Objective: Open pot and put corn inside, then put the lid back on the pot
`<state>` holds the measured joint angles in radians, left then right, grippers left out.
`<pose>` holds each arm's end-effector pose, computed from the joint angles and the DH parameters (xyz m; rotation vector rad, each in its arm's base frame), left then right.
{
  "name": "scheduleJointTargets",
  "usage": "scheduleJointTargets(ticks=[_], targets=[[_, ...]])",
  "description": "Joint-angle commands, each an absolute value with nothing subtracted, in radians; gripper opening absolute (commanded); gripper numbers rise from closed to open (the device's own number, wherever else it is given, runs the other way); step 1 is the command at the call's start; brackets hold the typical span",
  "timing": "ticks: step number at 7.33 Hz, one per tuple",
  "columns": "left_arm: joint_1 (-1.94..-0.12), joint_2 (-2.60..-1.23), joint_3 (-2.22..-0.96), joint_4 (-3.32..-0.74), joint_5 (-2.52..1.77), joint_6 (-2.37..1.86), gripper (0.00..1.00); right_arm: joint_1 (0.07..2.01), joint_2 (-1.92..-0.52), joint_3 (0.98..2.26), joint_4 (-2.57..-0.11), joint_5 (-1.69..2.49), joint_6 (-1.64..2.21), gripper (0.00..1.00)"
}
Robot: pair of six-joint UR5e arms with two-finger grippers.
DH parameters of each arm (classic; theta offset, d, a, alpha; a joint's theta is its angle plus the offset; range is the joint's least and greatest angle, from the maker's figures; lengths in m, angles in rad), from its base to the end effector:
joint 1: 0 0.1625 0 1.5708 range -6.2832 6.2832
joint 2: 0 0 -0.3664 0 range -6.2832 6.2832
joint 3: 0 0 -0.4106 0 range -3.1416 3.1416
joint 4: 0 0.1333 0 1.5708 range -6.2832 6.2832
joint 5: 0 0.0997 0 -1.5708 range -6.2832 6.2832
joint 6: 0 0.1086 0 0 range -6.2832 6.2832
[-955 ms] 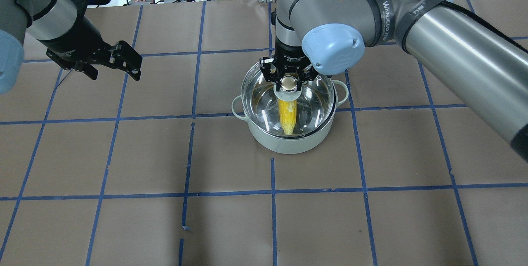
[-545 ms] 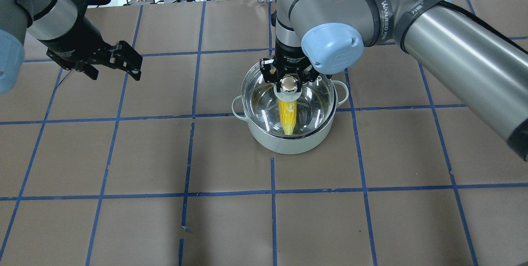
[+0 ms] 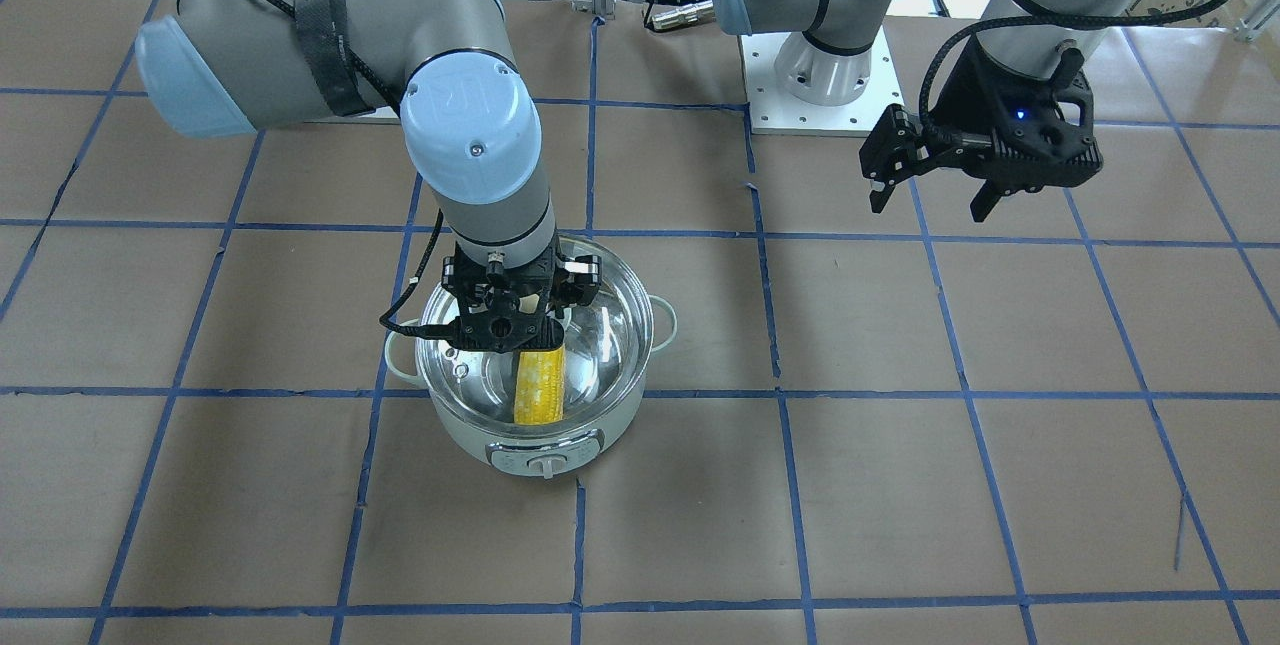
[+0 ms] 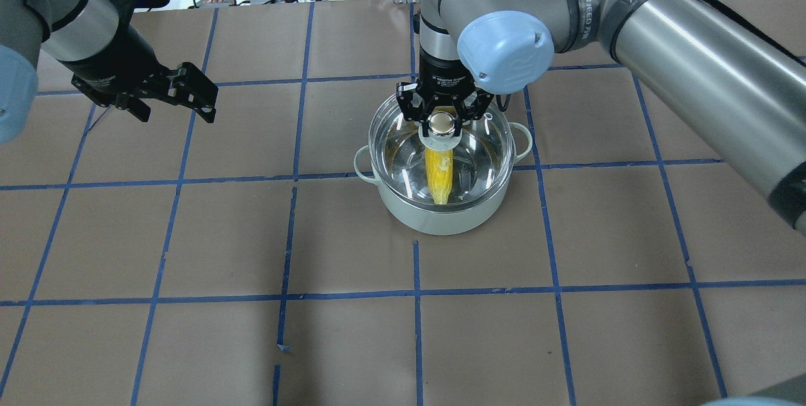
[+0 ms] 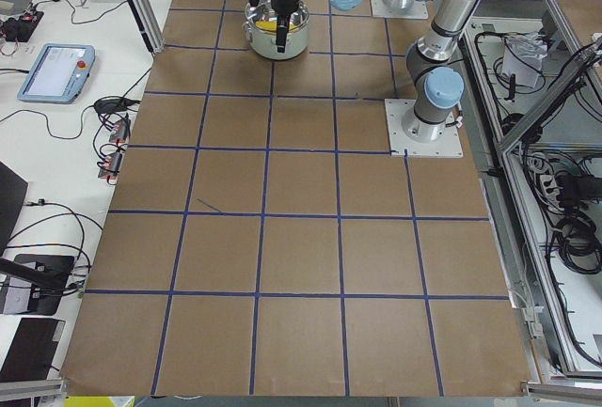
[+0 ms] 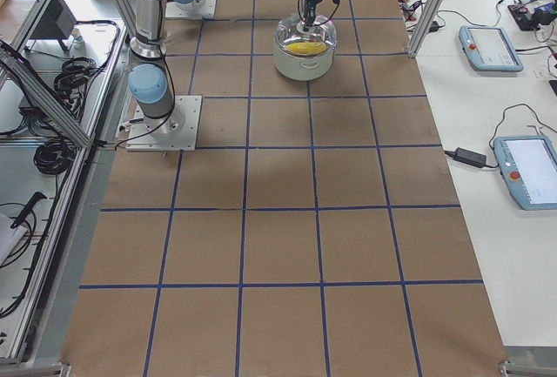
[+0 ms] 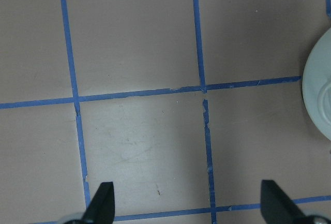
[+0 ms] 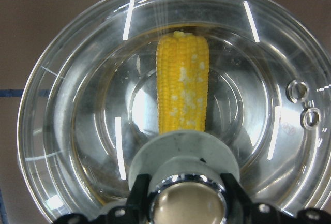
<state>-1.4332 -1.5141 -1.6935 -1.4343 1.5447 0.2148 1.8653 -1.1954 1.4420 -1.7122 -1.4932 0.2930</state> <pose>-0.0668 -0.5100 0.4000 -0.1221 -3.1237 0.1157 0.3157 -0.5525 0.2850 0.0040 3.0920 0.1906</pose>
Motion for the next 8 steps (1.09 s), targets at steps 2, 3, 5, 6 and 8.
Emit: scheduleJointTargets(ticks=[2,3,5,6,8], targets=[[-1.434,-1.514,-1.695,-1.434,1.545,0.215,1.00,1.865,-1.183,1.437,-1.695,-1.493,0.293,0.45],[-1.434,-1.514,-1.695,-1.434,1.545,0.215,1.00,1.864,-1.183,1.437,-1.687,-1.493,0.293,0.44],[-1.434,-1.516,-1.695,-1.434,1.545,0.215,1.00,1.864,-1.183,1.437,-1.686,-1.493,0.293,0.44],[-1.434,-1.516,-1.695,-1.434,1.545,0.215,1.00,1.864,-1.184,1.436,-1.684,-1.493,0.293,0.44],[-1.433,-1.514,-1.694,-1.434,1.545,0.215,1.00,1.864,-1.186,1.436,-1.666,-1.493,0.293,0.44]])
